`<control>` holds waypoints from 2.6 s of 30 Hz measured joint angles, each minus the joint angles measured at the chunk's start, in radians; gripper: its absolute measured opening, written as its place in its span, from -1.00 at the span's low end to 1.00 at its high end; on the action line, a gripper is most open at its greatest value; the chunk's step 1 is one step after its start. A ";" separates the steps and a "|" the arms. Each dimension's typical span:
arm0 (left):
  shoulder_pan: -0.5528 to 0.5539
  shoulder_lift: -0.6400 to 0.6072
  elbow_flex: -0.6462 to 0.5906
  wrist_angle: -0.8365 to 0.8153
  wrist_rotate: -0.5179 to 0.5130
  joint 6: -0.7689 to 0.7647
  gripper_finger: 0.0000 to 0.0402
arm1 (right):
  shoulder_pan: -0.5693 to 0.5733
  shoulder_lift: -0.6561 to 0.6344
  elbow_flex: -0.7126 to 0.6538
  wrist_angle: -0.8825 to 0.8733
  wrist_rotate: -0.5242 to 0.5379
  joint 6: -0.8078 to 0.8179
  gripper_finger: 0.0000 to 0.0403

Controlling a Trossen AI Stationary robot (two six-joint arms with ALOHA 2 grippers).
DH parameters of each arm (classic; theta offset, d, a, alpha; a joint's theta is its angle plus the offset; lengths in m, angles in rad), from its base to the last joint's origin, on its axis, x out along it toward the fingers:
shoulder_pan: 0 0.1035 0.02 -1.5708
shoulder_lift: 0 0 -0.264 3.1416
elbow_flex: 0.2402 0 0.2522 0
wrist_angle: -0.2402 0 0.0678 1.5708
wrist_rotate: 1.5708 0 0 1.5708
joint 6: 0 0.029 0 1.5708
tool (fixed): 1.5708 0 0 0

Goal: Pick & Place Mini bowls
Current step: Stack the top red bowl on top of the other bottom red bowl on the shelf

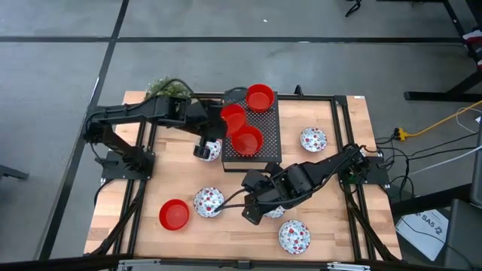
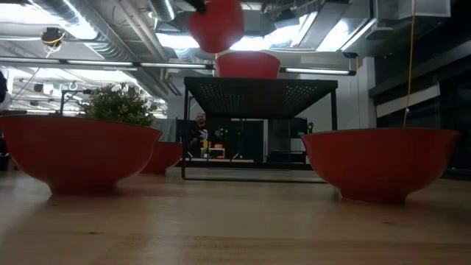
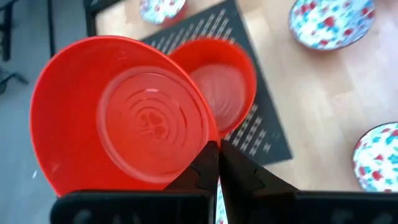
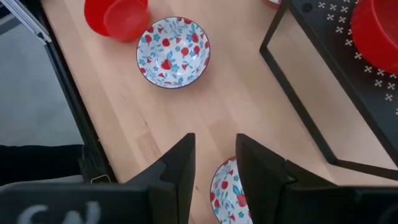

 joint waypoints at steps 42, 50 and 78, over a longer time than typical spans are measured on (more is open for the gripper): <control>-0.066 0.220 0.072 0.029 -0.018 0.167 -0.94 | 0.000 0.000 0.000 0.095 0.051 0.000 -0.43; -0.066 0.220 0.072 0.029 -0.036 0.166 -0.72 | 0.000 0.000 0.000 0.095 0.051 -0.003 -0.43; -0.066 0.220 0.072 0.029 -0.062 0.138 -0.98 | 0.000 0.000 0.000 0.095 0.051 -0.058 -0.43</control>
